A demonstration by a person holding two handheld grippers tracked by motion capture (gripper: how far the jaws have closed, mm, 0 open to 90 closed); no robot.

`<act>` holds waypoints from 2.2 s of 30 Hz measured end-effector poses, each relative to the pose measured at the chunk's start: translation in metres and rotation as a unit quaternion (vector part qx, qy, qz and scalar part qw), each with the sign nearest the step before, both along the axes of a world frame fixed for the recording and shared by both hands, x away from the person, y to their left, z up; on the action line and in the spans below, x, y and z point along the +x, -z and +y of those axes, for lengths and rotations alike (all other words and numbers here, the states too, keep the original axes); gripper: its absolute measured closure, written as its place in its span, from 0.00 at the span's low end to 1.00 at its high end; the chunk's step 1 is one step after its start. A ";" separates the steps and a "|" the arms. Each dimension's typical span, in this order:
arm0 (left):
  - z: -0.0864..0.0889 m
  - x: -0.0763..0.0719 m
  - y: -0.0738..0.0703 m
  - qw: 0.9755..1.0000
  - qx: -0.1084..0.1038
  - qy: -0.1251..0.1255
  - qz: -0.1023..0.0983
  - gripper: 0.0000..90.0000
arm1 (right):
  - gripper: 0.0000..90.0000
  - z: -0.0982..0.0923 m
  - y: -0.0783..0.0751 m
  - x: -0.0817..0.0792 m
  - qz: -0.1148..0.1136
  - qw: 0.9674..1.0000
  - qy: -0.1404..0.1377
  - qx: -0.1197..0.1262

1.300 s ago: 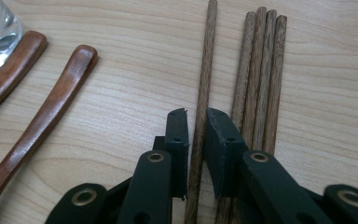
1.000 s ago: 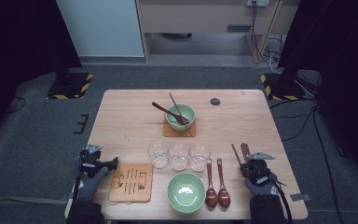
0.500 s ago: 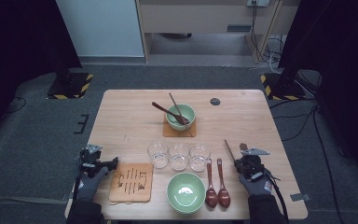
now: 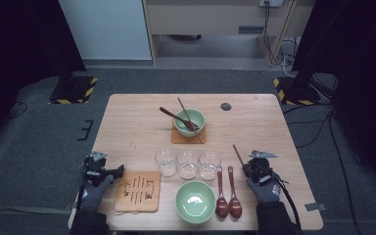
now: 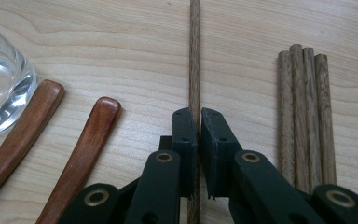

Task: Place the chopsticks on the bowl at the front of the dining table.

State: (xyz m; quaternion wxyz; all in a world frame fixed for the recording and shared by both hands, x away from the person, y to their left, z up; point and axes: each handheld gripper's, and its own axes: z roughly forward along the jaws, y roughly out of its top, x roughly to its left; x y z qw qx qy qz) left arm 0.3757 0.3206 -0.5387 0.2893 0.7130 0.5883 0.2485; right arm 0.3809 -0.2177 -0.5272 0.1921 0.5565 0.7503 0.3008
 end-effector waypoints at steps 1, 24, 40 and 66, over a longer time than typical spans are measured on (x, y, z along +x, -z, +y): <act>0.000 0.000 0.000 1.000 0.000 0.000 0.000 0.00 | 0.93 0.000 0.000 0.000 -0.002 1.000 0.000 0.001; 0.000 0.000 0.000 1.000 0.000 0.000 0.000 0.00 | 0.89 -0.008 -0.001 -0.018 0.001 1.000 -0.015 0.005; 0.000 0.000 0.000 1.000 0.000 0.000 0.000 0.00 | 0.95 -0.005 0.000 -0.015 -0.005 1.000 -0.013 0.006; 0.000 0.000 0.000 1.000 0.000 0.000 0.000 0.00 | 0.95 -0.004 -0.045 -0.003 -0.071 0.996 -0.002 0.047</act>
